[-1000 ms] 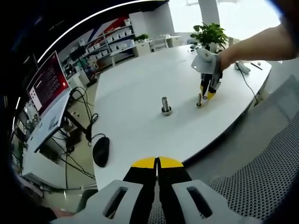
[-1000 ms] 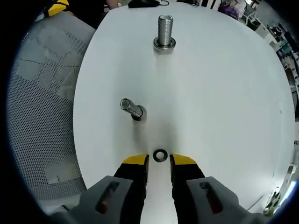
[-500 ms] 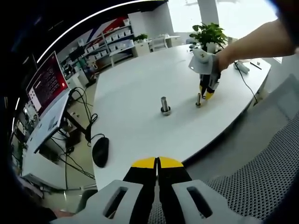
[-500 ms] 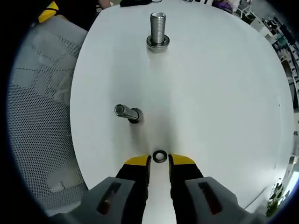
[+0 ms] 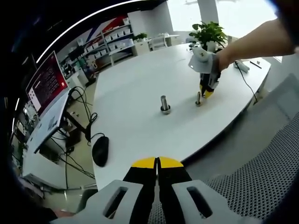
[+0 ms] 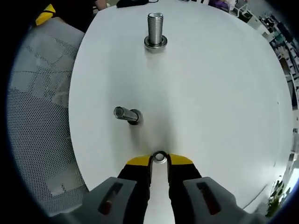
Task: Place the washer onto the threaded stud by aligning its center hole with the stud, sliding it down to the base, and recovering from edge contact or off-axis alignment until the washer reaches the visible bottom stop.
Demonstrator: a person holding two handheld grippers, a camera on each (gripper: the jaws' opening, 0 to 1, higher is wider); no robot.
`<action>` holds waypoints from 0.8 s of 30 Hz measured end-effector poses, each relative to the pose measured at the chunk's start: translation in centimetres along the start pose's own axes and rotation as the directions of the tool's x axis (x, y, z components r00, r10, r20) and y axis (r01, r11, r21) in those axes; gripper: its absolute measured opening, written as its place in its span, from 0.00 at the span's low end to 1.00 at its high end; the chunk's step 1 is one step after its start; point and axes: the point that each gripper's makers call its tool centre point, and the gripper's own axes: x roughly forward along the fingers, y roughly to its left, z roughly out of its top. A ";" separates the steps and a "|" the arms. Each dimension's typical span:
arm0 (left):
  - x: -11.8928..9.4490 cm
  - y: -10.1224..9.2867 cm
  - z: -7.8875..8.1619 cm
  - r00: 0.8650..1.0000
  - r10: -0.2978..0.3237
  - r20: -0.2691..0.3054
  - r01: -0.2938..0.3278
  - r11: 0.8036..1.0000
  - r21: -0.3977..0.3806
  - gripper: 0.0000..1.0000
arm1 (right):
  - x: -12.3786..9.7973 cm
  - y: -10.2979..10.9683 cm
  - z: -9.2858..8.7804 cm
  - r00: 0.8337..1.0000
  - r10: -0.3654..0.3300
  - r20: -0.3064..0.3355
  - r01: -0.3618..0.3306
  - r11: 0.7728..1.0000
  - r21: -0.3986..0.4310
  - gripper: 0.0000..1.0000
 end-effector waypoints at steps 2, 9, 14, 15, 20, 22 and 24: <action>0.0 -0.1 0.0 1.000 -0.001 -0.001 0.001 1.000 0.001 0.00 | 0.0 0.0 0.0 1.000 -0.002 0.001 0.002 1.000 0.006 0.15; -0.1 0.0 0.2 1.000 0.002 0.010 -0.002 1.000 -0.003 0.00 | 0.0 -0.1 0.0 1.000 -0.009 -0.010 0.009 1.000 0.000 0.16; -0.1 0.1 0.4 1.000 0.006 0.023 -0.006 1.000 -0.007 0.00 | 0.1 -0.1 0.1 1.000 -0.009 -0.016 0.009 1.000 -0.006 0.16; -0.1 0.1 0.5 1.000 0.006 0.026 -0.006 1.000 -0.008 0.00 | 0.1 -0.1 0.1 1.000 -0.009 -0.016 0.009 1.000 -0.006 0.16; -0.1 0.2 0.4 1.000 0.007 0.028 -0.006 1.000 -0.007 0.00 | 0.2 -0.1 0.1 0.999 -0.018 -0.031 0.017 1.000 -0.007 0.16; -0.1 0.2 0.5 1.000 0.007 0.029 -0.007 1.000 -0.007 0.00 | 0.2 -0.1 0.1 0.999 -0.017 -0.032 0.017 1.000 -0.003 0.16; -0.1 0.2 0.5 1.000 0.007 0.030 -0.007 1.000 -0.007 0.00 | 0.1 0.1 0.1 0.999 -0.018 -0.032 0.017 1.000 -0.004 0.16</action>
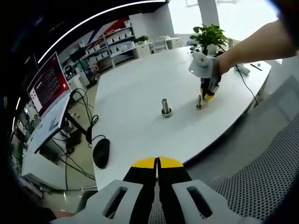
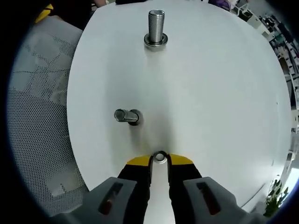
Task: Place the washer onto the threaded stud by aligning its center hole with the stud, sliding it down to the base, and recovering from edge contact or off-axis alignment until the washer reaches the visible bottom stop.
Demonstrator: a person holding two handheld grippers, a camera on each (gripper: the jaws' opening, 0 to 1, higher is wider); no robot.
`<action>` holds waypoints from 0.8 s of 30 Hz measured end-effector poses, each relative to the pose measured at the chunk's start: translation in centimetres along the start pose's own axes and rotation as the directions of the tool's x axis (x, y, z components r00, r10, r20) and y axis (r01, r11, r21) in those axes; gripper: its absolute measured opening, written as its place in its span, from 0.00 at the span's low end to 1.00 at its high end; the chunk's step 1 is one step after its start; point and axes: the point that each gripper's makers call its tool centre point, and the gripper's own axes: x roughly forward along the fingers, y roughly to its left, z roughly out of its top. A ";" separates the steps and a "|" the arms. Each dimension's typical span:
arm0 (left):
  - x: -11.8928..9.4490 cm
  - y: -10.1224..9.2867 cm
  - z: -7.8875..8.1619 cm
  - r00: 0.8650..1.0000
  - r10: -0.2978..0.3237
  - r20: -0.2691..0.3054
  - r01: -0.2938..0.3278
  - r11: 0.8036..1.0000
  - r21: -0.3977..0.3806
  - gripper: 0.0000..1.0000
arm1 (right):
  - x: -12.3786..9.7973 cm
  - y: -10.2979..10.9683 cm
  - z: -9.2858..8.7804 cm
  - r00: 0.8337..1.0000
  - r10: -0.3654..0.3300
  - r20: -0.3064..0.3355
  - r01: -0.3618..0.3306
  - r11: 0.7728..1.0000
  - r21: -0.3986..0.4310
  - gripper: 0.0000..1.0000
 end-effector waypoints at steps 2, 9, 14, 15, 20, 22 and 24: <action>0.0 0.0 -0.1 1.000 0.000 -0.001 0.000 1.000 -0.001 0.00 | 0.0 0.0 0.0 1.000 -0.001 0.000 0.001 1.000 -0.001 0.16; 0.1 0.1 -0.2 1.000 0.001 -0.007 -0.001 1.000 -0.001 0.00 | -0.2 0.1 0.0 1.000 0.000 0.012 0.000 1.000 0.005 0.16; 0.1 0.2 -0.3 1.000 0.003 -0.011 -0.003 1.000 -0.001 0.00 | -0.2 0.1 0.1 1.000 -0.005 0.015 0.005 1.000 0.006 0.16; 0.1 0.2 -0.3 1.000 0.003 -0.012 -0.003 1.000 -0.001 0.00 | -0.2 0.1 0.1 1.000 -0.006 0.016 0.006 1.000 0.007 0.16; 0.1 0.3 -0.5 1.000 0.004 -0.015 -0.004 1.000 0.000 0.00 | -0.3 0.2 0.0 0.999 -0.006 0.033 0.006 1.000 0.013 0.16; 0.1 0.3 -0.5 1.000 0.005 -0.015 -0.005 1.000 0.000 0.00 | -0.2 0.2 0.0 0.999 -0.004 0.046 0.004 1.000 0.013 0.16; 0.1 0.3 -0.5 1.000 0.006 -0.015 -0.006 1.000 -0.001 0.00 | -0.1 0.2 0.1 0.998 -0.003 0.065 0.002 1.000 0.007 0.16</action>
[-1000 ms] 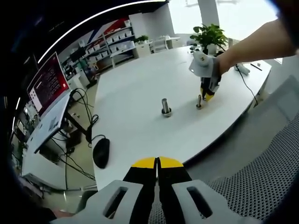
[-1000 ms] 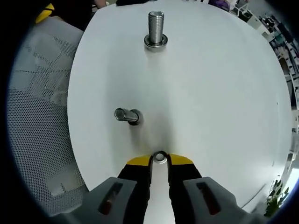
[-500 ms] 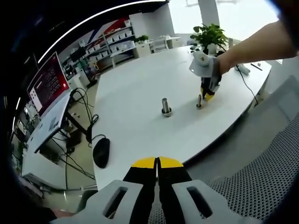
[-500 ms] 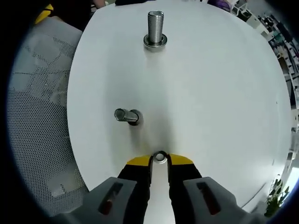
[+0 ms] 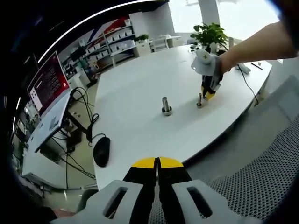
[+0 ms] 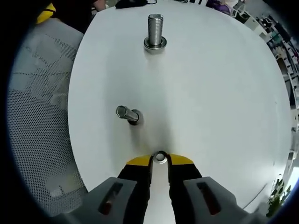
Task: Place the washer onto the threaded stud by aligning its center hole with the stud, sliding it down to the base, and recovering from edge contact or off-axis alignment until the washer reaches the visible bottom stop.
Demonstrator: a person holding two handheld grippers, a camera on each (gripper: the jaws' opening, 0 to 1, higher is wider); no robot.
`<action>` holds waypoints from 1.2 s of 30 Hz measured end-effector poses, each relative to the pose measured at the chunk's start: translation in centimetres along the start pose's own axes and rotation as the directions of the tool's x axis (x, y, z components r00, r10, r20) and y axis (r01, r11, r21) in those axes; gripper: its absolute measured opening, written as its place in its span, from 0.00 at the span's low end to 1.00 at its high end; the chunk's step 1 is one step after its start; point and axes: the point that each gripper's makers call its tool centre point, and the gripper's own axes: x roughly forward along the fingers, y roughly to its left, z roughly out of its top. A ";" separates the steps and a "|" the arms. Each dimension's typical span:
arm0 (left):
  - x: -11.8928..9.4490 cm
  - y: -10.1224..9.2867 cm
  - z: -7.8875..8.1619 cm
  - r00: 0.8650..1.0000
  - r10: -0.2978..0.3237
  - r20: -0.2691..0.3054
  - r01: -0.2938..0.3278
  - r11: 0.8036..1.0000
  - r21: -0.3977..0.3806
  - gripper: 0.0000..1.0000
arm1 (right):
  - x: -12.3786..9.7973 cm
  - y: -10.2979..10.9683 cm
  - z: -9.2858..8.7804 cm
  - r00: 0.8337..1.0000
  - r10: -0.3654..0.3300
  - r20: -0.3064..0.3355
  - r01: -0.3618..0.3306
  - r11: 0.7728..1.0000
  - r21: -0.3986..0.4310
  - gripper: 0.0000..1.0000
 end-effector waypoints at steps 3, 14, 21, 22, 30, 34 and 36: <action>0.0 0.1 0.0 1.000 0.003 0.004 -0.003 1.000 -0.003 0.00 | 0.2 -0.4 0.3 0.999 0.006 0.047 -0.006 1.000 -0.015 0.16; 0.0 0.0 0.2 1.000 -0.002 0.005 0.002 1.000 -0.001 0.00 | 0.2 -0.3 0.5 0.988 0.027 0.155 -0.022 0.999 -0.033 0.17; 0.0 -0.2 0.2 1.000 -0.006 0.006 0.006 1.000 0.001 0.00 | 0.2 -0.6 0.4 0.991 0.016 0.130 -0.006 0.997 -0.072 0.15; 0.0 -0.2 0.2 1.000 -0.005 0.007 0.005 1.000 0.000 0.00 | 0.2 -0.6 0.4 0.991 0.011 0.134 -0.001 0.997 -0.071 0.15; 0.0 -0.1 0.2 1.000 -0.005 0.010 0.005 1.000 0.000 0.00 | -0.1 -0.8 1.1 0.988 -0.011 0.155 0.017 0.999 -0.036 0.14; 0.0 -0.1 0.3 1.000 -0.003 0.013 0.003 1.000 -0.002 0.00 | -1.0 -0.3 2.1 0.981 0.005 0.193 -0.001 1.000 -0.019 0.14; -0.1 -0.2 0.3 1.000 -0.003 0.015 0.003 1.000 -0.002 0.00 | -1.6 -0.3 2.6 0.978 0.014 0.209 -0.012 1.000 -0.007 0.14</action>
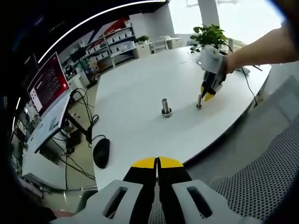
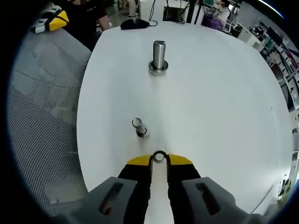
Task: Place the washer onto the threaded stud by aligning its center hole with the stud, sliding it down to the base, and recovering from edge contact or off-axis alignment until the washer reaches the visible bottom stop.
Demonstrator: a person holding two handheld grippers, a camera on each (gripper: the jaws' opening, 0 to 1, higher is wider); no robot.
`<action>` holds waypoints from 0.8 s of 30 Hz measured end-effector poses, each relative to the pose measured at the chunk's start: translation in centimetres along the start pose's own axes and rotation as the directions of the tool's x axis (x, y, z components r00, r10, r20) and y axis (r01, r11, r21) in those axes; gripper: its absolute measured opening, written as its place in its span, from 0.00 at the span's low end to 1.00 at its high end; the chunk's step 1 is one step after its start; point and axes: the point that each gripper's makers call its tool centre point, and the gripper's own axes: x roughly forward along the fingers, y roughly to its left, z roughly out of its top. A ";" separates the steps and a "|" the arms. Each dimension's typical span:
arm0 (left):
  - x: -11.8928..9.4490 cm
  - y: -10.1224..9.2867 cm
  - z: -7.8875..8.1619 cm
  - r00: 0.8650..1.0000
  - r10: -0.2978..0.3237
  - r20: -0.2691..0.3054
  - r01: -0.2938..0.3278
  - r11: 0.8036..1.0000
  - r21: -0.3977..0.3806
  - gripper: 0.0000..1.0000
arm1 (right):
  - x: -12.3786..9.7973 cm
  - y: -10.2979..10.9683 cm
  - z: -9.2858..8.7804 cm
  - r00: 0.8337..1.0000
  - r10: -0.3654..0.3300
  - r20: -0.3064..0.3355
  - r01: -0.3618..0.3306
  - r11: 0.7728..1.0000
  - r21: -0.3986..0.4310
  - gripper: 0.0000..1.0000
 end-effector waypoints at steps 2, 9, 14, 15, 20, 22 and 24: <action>0.0 0.0 0.0 1.000 0.000 0.002 0.000 1.000 0.000 0.00 | -0.2 0.1 0.2 1.000 0.003 0.009 -0.003 1.000 0.009 0.14; 0.0 0.0 0.1 1.000 0.000 0.006 0.000 1.000 0.000 0.00 | -2.3 0.9 1.4 0.999 0.007 0.047 -0.010 0.999 0.052 0.14; 0.0 0.0 0.1 1.000 0.000 0.007 0.000 1.000 0.000 0.00 | -3.4 1.3 2.6 0.996 0.020 0.087 -0.028 0.996 0.088 0.14; 0.0 0.0 0.1 1.000 0.000 0.008 0.000 1.000 0.000 0.00 | -3.6 1.4 2.8 0.995 0.025 0.095 -0.034 0.995 0.093 0.14; 0.0 0.1 0.1 1.000 0.000 0.007 0.000 1.000 -0.001 0.00 | -3.9 2.2 4.0 0.993 0.049 0.110 -0.060 0.994 0.092 0.14; 0.0 0.0 0.1 1.000 0.000 0.007 0.000 1.000 -0.001 0.00 | -3.9 2.6 4.3 0.993 0.056 0.107 -0.066 0.994 0.087 0.14; 0.0 0.0 0.1 1.000 0.000 0.006 0.000 1.000 0.000 0.00 | -3.8 2.8 4.6 0.992 0.063 0.108 -0.072 0.993 0.088 0.14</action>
